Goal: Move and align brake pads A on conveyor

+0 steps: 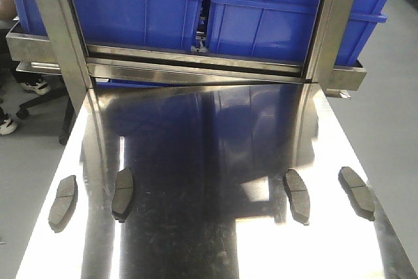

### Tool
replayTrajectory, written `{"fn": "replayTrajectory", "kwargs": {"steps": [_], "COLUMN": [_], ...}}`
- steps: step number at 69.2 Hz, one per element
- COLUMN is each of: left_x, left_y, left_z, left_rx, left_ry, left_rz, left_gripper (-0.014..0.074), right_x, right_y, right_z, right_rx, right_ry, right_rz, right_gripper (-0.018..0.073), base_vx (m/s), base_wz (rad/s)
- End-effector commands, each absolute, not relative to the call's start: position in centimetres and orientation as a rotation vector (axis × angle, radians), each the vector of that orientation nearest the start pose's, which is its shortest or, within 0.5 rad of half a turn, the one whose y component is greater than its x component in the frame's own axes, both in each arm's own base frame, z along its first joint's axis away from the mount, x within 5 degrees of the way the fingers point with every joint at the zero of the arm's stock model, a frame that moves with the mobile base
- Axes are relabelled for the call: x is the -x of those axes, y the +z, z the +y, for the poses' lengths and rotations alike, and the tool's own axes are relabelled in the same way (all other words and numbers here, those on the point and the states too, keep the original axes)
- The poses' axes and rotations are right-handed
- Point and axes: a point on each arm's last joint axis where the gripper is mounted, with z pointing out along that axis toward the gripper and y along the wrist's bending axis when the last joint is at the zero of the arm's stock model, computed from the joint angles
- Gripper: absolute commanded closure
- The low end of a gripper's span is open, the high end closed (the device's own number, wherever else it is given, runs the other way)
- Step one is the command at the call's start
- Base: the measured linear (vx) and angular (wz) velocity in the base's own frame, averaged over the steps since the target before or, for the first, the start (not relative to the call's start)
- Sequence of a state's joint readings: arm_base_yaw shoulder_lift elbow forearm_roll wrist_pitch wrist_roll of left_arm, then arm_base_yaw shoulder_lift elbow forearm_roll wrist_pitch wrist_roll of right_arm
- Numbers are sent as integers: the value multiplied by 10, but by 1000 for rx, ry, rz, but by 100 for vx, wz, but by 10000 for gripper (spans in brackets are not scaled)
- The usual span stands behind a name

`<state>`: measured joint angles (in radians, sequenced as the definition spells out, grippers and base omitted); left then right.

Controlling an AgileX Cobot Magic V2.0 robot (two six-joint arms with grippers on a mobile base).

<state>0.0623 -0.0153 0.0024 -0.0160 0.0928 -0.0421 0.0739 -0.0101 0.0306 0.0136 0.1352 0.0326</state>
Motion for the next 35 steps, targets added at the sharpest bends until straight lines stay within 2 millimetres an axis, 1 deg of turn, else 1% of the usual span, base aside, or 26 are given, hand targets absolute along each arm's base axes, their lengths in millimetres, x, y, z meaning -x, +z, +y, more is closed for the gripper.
{"fn": "replayTrajectory", "kwargs": {"steps": [1,5,9,12,17,21,27,32,35], "left_x": [-48,-45,-47,-51,-63,-76,-94,-106,-110], "left_y": [244,263,281,292,310,318,325,325,325], "left_z": [2,2,2,2,2,3,4,4,4], "left_rx": [124,122,122,124,111,68,1,-21,-19], "left_ry": [-60,-61,-61,-62,-43,0,53,67,67], "left_rz": [1401,1386,1407,1452,1562,1663,1790,1837,1835], "left_gripper": [603,603,603,603,603,603,603,602,598], "right_x": [-56,-56,-56,-56,-56,-56,-56,-56,-56], "right_y": [192,192,192,192,192,192,192,192,192], "right_z": [4,4,4,4,4,4,4,4,4], "right_rx": [26,26,26,26,26,26,26,26,26], "right_ry": [84,84,84,84,84,84,84,84,84], "right_rz": [1569,1569,1569,1569,1569,1569,1569,1569,1569], "right_gripper": [569,569,569,569,569,569,569,569,569], "base_vx": [0,0,0,0,0,0,0,0,0], "base_wz": [0,0,0,0,0,0,0,0,0]}}
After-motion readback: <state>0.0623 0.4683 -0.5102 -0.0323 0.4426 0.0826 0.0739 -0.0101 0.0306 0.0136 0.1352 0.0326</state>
